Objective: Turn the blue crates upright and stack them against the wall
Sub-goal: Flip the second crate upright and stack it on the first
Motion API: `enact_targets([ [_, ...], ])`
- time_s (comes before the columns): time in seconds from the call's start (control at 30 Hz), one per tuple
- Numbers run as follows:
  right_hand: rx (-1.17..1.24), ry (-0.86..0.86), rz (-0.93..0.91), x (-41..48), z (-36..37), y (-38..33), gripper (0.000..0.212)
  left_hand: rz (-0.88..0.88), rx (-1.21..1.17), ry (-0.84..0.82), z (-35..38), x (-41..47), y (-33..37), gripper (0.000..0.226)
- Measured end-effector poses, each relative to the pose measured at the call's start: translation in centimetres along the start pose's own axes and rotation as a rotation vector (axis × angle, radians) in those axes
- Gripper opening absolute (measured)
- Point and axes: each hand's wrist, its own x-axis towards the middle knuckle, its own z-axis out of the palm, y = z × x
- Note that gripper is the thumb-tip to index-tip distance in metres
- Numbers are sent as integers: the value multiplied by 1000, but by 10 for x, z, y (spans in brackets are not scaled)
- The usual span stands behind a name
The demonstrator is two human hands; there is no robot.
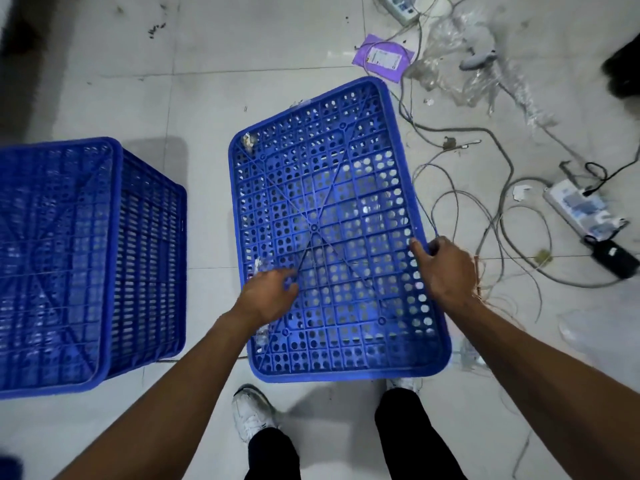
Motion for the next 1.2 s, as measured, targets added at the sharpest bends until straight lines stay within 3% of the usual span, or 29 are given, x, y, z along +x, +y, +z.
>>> enact_targets([
  [0.17, 13, -26, -82, -26, 6, -32, 45, 139, -184, 97, -4, -25, 32, 43],
  [0.43, 44, -54, -158, -58, 18, -64, 44, 99, -333, -23, 11, -44, 47, 93],
  [0.67, 19, -123, -302, -84, 28, -118, 46, -3, -381, 2, 1, -59, 21, 106],
  [0.9, 40, -339, -578, -110, 44, -165, 47, -135, -601, 83, -13, -62, -36, 86],
  [1.0, 13, -358, -567, -108, 52, -164, 42, -241, -674, 74, -18, -56, -63, 92],
  [1.1, -51, -347, -487, -96, 64, -144, 26, -322, -705, 118, -27, -52, -89, 63],
  [1.2, -61, -343, -411, -84, 76, -120, 30, -400, -757, 113, -37, -56, -110, 49],
])
